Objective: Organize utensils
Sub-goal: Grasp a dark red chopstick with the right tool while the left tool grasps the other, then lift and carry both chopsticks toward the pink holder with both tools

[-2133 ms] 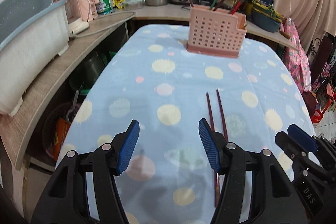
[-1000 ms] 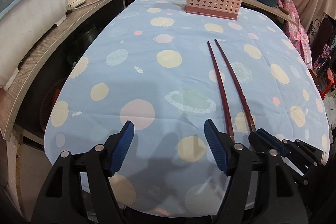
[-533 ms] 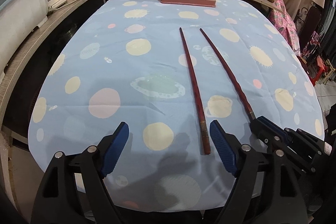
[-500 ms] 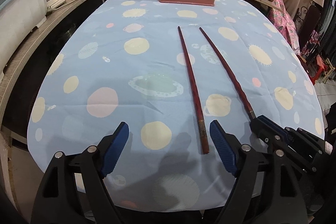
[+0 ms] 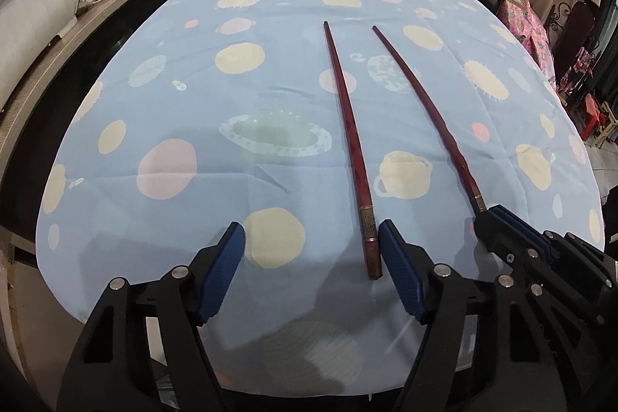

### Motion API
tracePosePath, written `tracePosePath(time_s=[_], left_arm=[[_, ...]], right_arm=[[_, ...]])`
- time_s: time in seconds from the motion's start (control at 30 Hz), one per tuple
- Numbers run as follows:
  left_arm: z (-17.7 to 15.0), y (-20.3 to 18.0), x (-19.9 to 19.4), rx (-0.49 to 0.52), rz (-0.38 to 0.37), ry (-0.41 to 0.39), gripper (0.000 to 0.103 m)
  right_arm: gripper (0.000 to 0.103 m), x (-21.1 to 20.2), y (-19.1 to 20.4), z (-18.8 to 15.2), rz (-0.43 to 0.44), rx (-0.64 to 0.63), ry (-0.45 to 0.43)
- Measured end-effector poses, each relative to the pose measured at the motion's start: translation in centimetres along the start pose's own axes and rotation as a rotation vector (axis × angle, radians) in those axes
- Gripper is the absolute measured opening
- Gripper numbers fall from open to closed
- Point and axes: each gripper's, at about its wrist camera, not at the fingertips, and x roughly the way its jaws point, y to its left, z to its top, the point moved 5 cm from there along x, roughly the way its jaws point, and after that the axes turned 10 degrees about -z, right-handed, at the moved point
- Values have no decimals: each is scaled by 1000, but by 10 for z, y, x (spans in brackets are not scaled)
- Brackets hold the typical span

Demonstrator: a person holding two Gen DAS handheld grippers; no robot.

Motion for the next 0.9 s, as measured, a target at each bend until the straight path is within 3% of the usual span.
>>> tracePosePath(time_s=[0.1,0.47,0.9], left_arm=[[-1,0,0,7,6,0,61],[0,3,-5,-14,-50,12,8],[9,0,-27,-19,-82,-4,7]], right_arm=[[8,0,0,0,1,-1,0],[7,-1,2,-3,8,-2,-1],[7,-19,-2,8,7,-10,-47]])
